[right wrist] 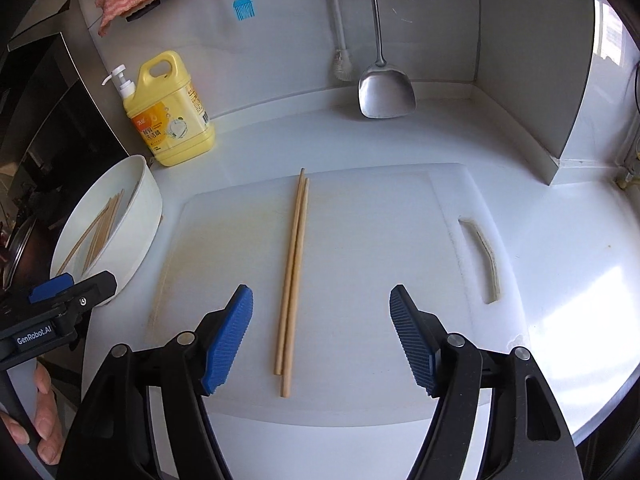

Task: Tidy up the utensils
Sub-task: 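Move both open grippers back over the last two chopsticks on the board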

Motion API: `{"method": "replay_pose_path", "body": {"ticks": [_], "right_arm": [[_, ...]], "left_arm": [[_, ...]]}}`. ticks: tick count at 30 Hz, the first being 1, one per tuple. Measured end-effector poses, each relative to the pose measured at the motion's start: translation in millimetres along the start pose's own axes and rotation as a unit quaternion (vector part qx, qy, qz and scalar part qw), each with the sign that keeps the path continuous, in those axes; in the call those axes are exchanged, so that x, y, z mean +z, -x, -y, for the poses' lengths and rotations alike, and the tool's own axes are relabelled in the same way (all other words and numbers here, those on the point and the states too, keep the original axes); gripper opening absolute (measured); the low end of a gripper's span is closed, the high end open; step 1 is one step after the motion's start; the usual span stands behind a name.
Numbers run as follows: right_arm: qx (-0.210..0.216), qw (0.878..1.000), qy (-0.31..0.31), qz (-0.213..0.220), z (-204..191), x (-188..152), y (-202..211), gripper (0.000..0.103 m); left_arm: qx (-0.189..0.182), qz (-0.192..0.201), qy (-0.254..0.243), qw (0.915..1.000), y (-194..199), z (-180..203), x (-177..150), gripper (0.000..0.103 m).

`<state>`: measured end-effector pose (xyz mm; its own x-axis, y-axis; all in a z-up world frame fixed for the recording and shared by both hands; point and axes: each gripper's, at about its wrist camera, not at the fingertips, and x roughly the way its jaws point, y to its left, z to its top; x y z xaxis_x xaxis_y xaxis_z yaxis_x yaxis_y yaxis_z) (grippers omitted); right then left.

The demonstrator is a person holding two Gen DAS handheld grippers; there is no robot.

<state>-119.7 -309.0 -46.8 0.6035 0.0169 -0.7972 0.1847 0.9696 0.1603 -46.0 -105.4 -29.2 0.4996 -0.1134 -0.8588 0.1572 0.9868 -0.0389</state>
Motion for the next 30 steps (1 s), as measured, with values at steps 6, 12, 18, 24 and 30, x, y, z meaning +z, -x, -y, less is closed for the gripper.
{"method": "replay_pose_path", "body": {"ticks": [6,12,18,24,30], "right_arm": [[0.026,0.999,0.015,-0.021,24,-2,-19,0.069],[0.034,0.999,0.016,-0.021,23,-3,-37,0.069],[0.023,0.999,0.017,-0.019,12,-1,-58,0.069],[0.004,1.0,0.019,-0.018,3,-2,-74,0.069],[-0.012,0.999,0.026,-0.019,-3,-4,-82,0.069]], "left_arm": [[0.029,-0.011,0.018,0.9994,-1,24,-18,0.096],[0.039,-0.002,0.019,0.999,-9,27,-16,0.096],[0.04,0.012,0.014,0.999,-17,24,-12,0.096],[0.03,0.013,0.007,0.9994,-27,21,-11,0.096],[0.022,0.005,0.005,0.9997,-37,17,-10,0.096]]}}
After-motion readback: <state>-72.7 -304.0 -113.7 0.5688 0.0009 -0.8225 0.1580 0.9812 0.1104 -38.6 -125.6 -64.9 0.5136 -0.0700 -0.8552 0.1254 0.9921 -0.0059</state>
